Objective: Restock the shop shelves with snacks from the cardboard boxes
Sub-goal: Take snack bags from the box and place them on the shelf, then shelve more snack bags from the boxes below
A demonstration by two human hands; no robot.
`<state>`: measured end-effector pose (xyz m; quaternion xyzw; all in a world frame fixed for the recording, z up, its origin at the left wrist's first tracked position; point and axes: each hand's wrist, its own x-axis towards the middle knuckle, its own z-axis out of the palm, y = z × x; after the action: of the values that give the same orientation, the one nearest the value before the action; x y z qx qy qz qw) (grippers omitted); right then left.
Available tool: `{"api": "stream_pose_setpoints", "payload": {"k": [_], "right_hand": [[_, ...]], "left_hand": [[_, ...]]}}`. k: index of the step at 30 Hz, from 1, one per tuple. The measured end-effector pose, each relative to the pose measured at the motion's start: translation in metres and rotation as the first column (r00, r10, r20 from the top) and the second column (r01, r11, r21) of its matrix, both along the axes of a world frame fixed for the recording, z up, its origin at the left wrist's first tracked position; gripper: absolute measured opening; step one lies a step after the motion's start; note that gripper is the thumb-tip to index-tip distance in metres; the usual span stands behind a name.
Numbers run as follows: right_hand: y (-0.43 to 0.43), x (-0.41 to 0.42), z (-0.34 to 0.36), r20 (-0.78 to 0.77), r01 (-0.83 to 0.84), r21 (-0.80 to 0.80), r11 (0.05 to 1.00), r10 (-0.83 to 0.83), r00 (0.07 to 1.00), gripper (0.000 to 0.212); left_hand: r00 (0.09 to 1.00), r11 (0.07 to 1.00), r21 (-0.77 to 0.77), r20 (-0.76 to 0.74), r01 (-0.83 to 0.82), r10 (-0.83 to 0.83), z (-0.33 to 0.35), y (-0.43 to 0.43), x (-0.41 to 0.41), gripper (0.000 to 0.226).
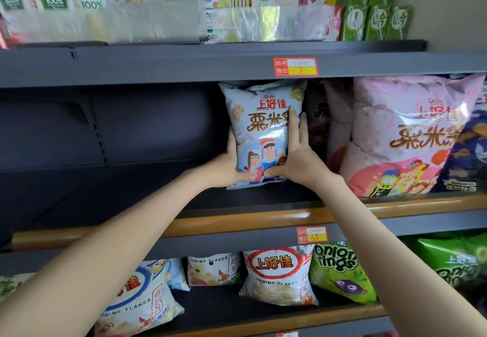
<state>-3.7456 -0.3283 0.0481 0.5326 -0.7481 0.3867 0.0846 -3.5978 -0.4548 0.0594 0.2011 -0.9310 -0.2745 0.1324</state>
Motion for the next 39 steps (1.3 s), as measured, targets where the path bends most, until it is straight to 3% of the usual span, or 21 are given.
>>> {"api": "stream_pose_setpoints", "payload": {"k": [7, 12, 17, 19, 21, 23, 24, 26, 29, 32, 36, 39], "right_hand": [[0.01, 0.001, 0.001, 0.084, 0.058, -0.07, 0.996, -0.052, 0.995, 0.141], [0.011, 0.005, 0.003, 0.078, 0.117, 0.006, 0.993, -0.117, 0.99, 0.14], [0.011, 0.013, -0.002, 0.013, 0.159, -0.026, 0.987, -0.159, 0.987, 0.139], [0.013, 0.02, -0.004, -0.073, 0.201, -0.052, 0.978, -0.204, 0.976, 0.137], [0.015, 0.025, -0.004, -0.156, 0.236, -0.075, 0.969, -0.245, 0.957, 0.132], [0.016, 0.03, 0.001, -0.193, 0.237, -0.081, 0.968, -0.249, 0.949, 0.124], [0.016, 0.032, 0.003, -0.212, 0.237, -0.071, 0.969, -0.246, 0.946, 0.119], [0.016, 0.037, 0.006, -0.238, 0.267, -0.036, 0.963, -0.268, 0.933, 0.108], [0.019, 0.05, 0.008, -0.222, 0.344, -0.002, 0.939, -0.336, 0.916, 0.101], [0.029, 0.068, 0.009, -0.138, 0.353, 0.024, 0.935, -0.347, 0.928, 0.095], [0.037, 0.098, 0.005, -0.032, 0.297, -0.069, 0.953, -0.299, 0.954, 0.065], [0.041, 0.138, -0.002, 0.033, 0.163, -0.179, 0.97, -0.159, 0.987, 0.037]], "left_hand": [[0.999, 0.993, 0.115, -0.045, 0.021, -0.016, 0.005, -0.015, -0.017, 0.146], [1.0, 0.984, 0.175, -0.02, 0.025, -0.021, 0.001, -0.012, -0.03, 0.14], [0.994, 0.991, 0.134, -0.109, 0.014, 0.001, -0.006, -0.015, -0.02, 0.151], [0.987, 0.999, 0.028, -0.158, -0.021, 0.025, -0.011, -0.009, -0.011, 0.149], [0.983, 0.957, -0.27, -0.174, -0.109, 0.063, -0.013, 0.0, 0.0, 0.138], [0.977, 0.772, -0.61, -0.206, -0.175, 0.059, -0.012, 0.01, 0.008, 0.125], [0.979, 0.682, -0.711, -0.202, -0.171, 0.035, -0.01, 0.014, 0.011, 0.118], [0.992, 0.595, -0.796, -0.121, -0.113, 0.026, -0.007, 0.018, 0.014, 0.107], [0.996, 0.621, -0.778, -0.063, -0.091, 0.068, -0.003, 0.03, 0.016, 0.1], [0.997, 0.715, -0.695, -0.077, -0.076, 0.03, 0.003, 0.045, 0.024, 0.096], [0.986, 0.815, -0.561, -0.147, -0.146, 0.075, 0.011, 0.063, 0.054, 0.083], [0.937, 0.932, -0.272, -0.315, -0.241, 0.15, 0.009, 0.081, 0.1, 0.066]]}}
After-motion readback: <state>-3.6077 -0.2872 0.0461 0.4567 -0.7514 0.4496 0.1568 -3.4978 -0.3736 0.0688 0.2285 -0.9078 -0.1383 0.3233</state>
